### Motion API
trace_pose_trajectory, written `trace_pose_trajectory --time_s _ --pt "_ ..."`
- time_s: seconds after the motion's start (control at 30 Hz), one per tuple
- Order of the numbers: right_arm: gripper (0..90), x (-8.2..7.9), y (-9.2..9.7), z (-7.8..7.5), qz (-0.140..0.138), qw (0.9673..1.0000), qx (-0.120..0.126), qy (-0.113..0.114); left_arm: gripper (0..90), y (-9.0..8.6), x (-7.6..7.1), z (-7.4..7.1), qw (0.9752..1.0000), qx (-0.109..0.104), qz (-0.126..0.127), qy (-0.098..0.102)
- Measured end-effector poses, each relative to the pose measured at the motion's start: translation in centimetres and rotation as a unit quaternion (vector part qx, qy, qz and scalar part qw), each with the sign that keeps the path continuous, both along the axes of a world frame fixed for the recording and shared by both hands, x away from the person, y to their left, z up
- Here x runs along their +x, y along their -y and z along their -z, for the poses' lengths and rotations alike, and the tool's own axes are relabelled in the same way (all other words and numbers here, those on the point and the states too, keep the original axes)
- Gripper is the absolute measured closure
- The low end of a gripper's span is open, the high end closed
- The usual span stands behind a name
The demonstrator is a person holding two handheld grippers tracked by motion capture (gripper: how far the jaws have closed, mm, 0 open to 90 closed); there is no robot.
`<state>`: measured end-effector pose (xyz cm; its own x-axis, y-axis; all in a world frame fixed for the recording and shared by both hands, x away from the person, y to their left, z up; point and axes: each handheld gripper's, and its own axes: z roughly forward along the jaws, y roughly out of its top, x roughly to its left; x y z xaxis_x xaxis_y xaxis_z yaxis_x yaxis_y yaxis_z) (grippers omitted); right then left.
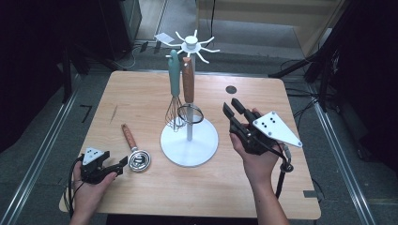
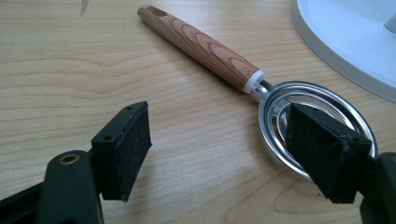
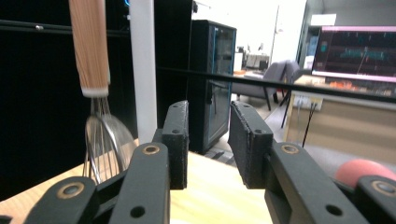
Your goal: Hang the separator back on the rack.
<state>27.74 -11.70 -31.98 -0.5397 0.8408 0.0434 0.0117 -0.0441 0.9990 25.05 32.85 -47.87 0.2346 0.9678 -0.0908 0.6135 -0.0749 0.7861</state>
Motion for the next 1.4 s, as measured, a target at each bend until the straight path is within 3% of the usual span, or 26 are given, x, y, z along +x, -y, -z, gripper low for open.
trace_pose_trajectory --time_s 0.2,0.4,0.5,0.57,0.67,0.73,0.83,0.9,1.0,1.1,1.2,1.27,1.33,1.4 --pt "68.8 -0.4 1.2 2.8 0.014 0.9996 -0.003 -0.026 27.3 0.8 0.2 0.1 0.9999 0.005 0.009 -0.007" --pt "68.1 -1.1 2.6 6.5 0.025 0.9973 -0.006 -0.069 35.8 1.7 0.6 0.4 0.9992 -0.010 0.032 -0.019" --pt "67.8 -1.5 3.5 8.8 0.030 0.9948 -0.004 -0.098 40.5 2.2 0.6 0.4 0.9991 -0.002 0.036 -0.022" --pt "67.6 -1.7 4.1 10.2 0.036 0.9924 -0.009 -0.117 44.3 2.7 0.5 0.5 0.9989 0.018 0.040 -0.015" --pt "66.3 -2.2 4.7 12.2 0.045 0.9901 -0.027 -0.130 49.7 3.1 0.5 0.7 0.9984 0.028 0.046 -0.014" --pt "65.2 -2.4 5.1 13.2 0.047 0.9881 -0.027 -0.144 51.9 3.3 0.5 0.8 0.9976 0.040 0.053 -0.019" --pt "64.1 -2.9 5.2 14.2 0.053 0.9863 -0.051 -0.148 56.0 3.5 0.4 0.8 0.9974 0.042 0.054 -0.022" --pt "63.7 -3.3 5.5 14.8 0.051 0.9854 -0.044 -0.157 59.6 3.5 0.4 0.9 0.9971 0.039 0.059 -0.027" --pt "62.8 -3.8 5.7 15.3 0.055 0.9835 -0.063 -0.161 63.2 3.4 0.3 0.8 0.9975 0.029 0.058 -0.030" --pt "62.1 -4.4 6.4 15.6 0.055 0.9829 -0.025 -0.174 64.9 3.6 0.4 0.8 0.9975 0.029 0.057 -0.031" --pt "61.3 -4.8 6.9 15.8 0.063 0.9815 -0.023 -0.179 66.6 3.8 0.2 0.8 0.9978 0.012 0.054 -0.038" --pt "60.2 -4.8 7.1 16.0 0.063 0.9812 -0.023 -0.181 66.2 4.2 0.0 0.7 0.9975 0.018 0.057 -0.039" --pt "59.9 -4.8 7.3 16.3 0.064 0.9795 -0.047 -0.185 66.0 4.4 -0.2 0.8 0.9974 0.011 0.057 -0.041" --pt "59.7 -4.7 7.5 16.6 0.063 0.9783 -0.040 -0.193 65.7 4.9 -0.3 0.7 0.9973 0.017 0.058 -0.041"
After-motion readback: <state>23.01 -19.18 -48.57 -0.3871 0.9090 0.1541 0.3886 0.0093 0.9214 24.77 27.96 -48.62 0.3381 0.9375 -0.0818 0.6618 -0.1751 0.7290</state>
